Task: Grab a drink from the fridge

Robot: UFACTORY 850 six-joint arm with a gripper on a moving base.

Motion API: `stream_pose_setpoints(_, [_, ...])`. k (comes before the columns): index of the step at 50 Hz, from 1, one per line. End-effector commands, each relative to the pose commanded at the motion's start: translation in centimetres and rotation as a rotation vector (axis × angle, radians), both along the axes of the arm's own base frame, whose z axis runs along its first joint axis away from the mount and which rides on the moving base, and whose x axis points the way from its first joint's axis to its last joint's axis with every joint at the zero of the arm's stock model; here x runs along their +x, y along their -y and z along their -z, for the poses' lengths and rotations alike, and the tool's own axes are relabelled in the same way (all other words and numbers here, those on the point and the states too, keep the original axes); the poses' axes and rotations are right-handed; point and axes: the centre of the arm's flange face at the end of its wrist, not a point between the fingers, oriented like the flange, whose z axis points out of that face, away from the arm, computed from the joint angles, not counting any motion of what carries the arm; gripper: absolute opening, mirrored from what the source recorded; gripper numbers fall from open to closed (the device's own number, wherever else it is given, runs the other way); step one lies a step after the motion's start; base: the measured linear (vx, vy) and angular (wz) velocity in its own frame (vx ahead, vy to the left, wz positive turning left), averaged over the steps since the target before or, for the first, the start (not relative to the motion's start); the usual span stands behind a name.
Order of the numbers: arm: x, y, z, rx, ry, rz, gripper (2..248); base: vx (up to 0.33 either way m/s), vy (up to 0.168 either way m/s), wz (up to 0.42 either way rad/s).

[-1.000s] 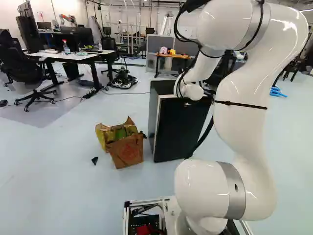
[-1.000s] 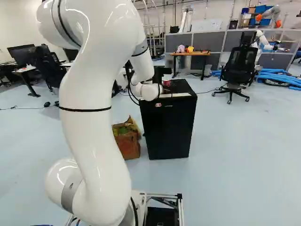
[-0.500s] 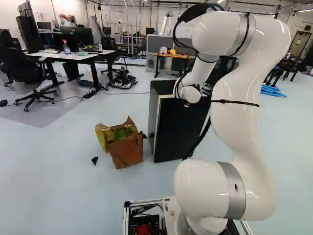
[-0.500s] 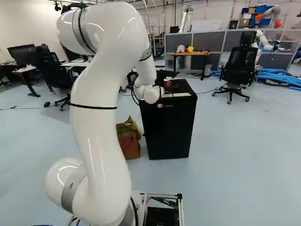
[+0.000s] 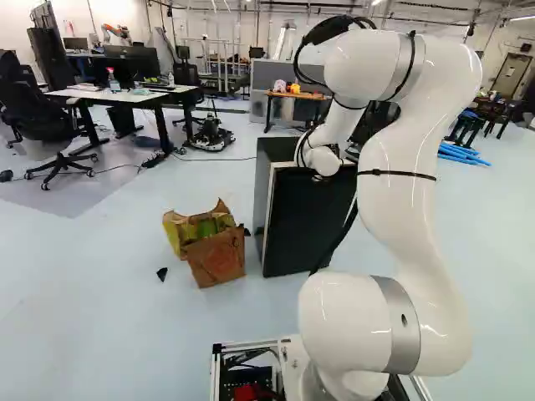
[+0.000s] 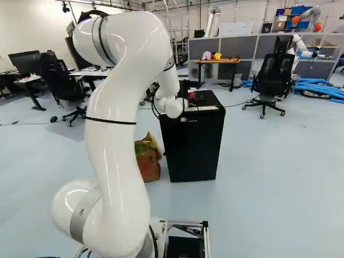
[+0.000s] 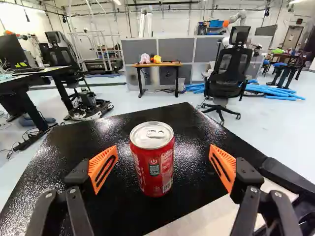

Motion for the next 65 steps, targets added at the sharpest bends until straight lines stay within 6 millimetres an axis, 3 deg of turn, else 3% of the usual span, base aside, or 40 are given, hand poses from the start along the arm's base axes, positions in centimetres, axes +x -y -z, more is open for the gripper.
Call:
stream_pose_setpoints(17, [0.0, 0.0, 0.0, 0.000, 0.000, 0.000, 247, 0.000, 0.000, 0.000])
stream_pose_setpoints(18, [0.0, 0.0, 0.0, 0.000, 0.000, 0.000, 214, 0.000, 0.000, 0.000])
stream_pose_setpoints(22, [0.0, 0.0, 0.0, 0.000, 0.000, 0.000, 214, 0.000, 0.000, 0.000])
stream_pose_setpoints(23, [0.0, 0.0, 0.0, 0.000, 0.000, 0.000, 176, 0.000, 0.000, 0.000])
stream_pose_setpoints(27, [0.0, 0.0, 0.0, 0.000, 0.000, 0.000, 176, 0.000, 0.000, 0.000])
stream_pose_setpoints(28, [0.0, 0.0, 0.0, 0.000, 0.000, 0.000, 137, 0.000, 0.000, 0.000])
stream_pose_setpoints(32, [0.0, 0.0, 0.0, 0.000, 0.000, 0.000, 137, 0.000, 0.000, 0.000])
stream_pose_setpoints(33, [0.0, 0.0, 0.0, 0.000, 0.000, 0.000, 102, 0.000, 0.000, 0.000])
stream_pose_setpoints(44, [0.0, 0.0, -0.3, -0.001, 0.004, 0.000, 99, 0.000, 0.000, 0.000])
stream_pose_setpoints(65, [-0.1, 0.0, -2.6, -0.009, 0.039, 0.000, 99, 0.000, 0.000, 0.000])
